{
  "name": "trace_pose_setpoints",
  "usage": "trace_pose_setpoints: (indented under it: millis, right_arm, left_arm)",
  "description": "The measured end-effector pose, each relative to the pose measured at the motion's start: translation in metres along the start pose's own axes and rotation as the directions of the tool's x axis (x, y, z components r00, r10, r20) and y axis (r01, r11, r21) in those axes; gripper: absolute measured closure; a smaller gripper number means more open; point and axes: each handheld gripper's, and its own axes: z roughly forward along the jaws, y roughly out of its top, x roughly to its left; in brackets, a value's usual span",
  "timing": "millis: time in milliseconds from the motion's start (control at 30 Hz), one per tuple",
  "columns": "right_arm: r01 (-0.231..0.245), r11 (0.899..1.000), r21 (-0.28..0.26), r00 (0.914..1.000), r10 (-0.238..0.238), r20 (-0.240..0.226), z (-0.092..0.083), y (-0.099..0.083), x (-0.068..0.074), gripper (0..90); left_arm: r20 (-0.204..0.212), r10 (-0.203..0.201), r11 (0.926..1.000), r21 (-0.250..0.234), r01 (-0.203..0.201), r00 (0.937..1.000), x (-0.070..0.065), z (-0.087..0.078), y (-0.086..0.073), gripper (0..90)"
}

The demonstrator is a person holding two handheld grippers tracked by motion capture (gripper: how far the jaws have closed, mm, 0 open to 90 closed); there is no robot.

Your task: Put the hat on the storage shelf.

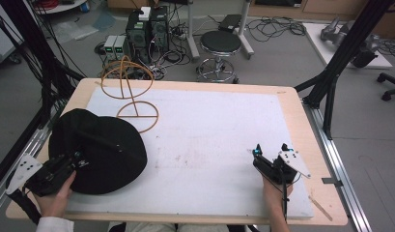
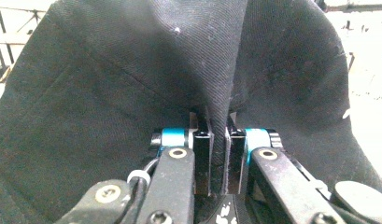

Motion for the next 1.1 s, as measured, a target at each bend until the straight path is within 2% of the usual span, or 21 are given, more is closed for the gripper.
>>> trace_pose_setpoints:
  millis: [267,467,500,633,767,867,933,1100]
  right_arm:
    - [0.004,1.000,0.003,1.0000,-0.004,-0.005,0.000,0.000,0.001,10.7]
    - [0.005,1.000,0.001,1.0000,-0.005,-0.001,0.000,0.000,0.001,10.7]
    - [0.014,1.000,-0.010,0.9998,-0.014,0.013,0.000,0.000,0.001,10.7]
    - [0.010,1.000,-0.003,0.9998,-0.010,0.017,0.000,0.000,0.002,10.7]
    - [0.014,1.000,-0.009,0.9997,-0.014,0.021,-0.002,0.001,0.004,10.6]
    - [0.021,1.000,-0.006,0.9996,-0.021,0.017,-0.001,0.001,0.005,10.7]
    - [0.020,1.000,-0.008,0.9997,-0.020,0.015,-0.001,0.001,0.005,10.7]
    - [0.012,1.000,-0.009,0.9999,-0.012,0.010,-0.001,0.001,0.004,10.7]
  left_arm:
    - [0.008,-0.017,0.9984,-0.054,0.017,0.9998,0.004,-0.006,0.011,85.8]
    - [-0.001,0.005,0.9951,-0.099,-0.005,1.0000,0.003,-0.009,0.023,85.8]
    - [-0.004,0.010,0.9944,-0.105,-0.011,0.9999,0.003,-0.010,0.025,85.8]
    - [0.002,0.006,0.9902,-0.140,-0.005,1.0000,0.002,-0.014,0.033,85.8]
    - [0.004,-0.001,0.9832,-0.183,0.002,1.0000,0.000,-0.020,0.041,85.9]
    - [0.024,-0.023,0.9711,-0.237,0.028,0.9995,-0.005,-0.023,0.048,85.8]
    - [0.026,-0.017,0.9643,-0.264,0.023,0.9995,-0.009,-0.022,0.054,85.8]
    - [0.023,0.016,0.9561,-0.293,-0.009,0.9996,-0.017,-0.010,0.076,85.8]
